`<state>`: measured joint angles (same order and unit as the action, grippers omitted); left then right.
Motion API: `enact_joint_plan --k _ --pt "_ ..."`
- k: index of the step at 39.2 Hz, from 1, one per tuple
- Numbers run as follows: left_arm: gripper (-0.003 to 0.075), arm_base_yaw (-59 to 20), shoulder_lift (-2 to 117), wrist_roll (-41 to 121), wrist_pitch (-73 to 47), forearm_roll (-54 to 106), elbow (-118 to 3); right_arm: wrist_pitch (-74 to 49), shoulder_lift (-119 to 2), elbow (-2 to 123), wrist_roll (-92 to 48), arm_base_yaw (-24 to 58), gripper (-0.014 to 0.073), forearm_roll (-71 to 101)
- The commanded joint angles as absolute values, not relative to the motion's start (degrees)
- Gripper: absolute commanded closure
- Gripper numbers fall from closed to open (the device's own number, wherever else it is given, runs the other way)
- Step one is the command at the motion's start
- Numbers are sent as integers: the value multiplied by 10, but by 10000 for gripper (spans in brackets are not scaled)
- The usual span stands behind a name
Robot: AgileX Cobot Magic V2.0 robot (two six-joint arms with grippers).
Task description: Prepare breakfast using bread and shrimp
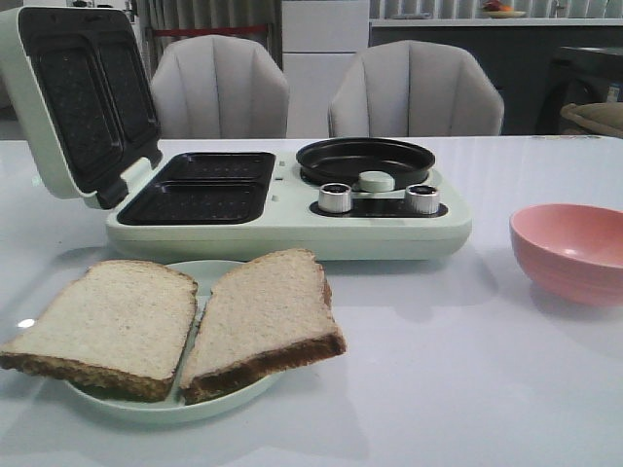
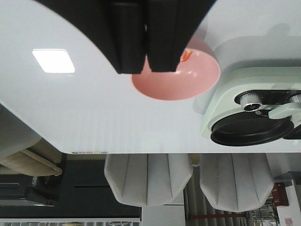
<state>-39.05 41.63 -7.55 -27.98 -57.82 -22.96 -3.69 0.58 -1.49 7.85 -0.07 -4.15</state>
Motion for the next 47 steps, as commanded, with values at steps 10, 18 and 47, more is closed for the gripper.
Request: enact_joint_plan --k 10,18,47 --pt "169 -470 598 -91 -286 -669 -249 8 18 -6 75 -4 454 -50" --pt "169 -471 695 -104 -297 -677 -281 8 18 -6 75 -4 454 -50" --pt "169 -471 836 -120 -323 -681 -334 8 18 -6 75 -4 454 -50"
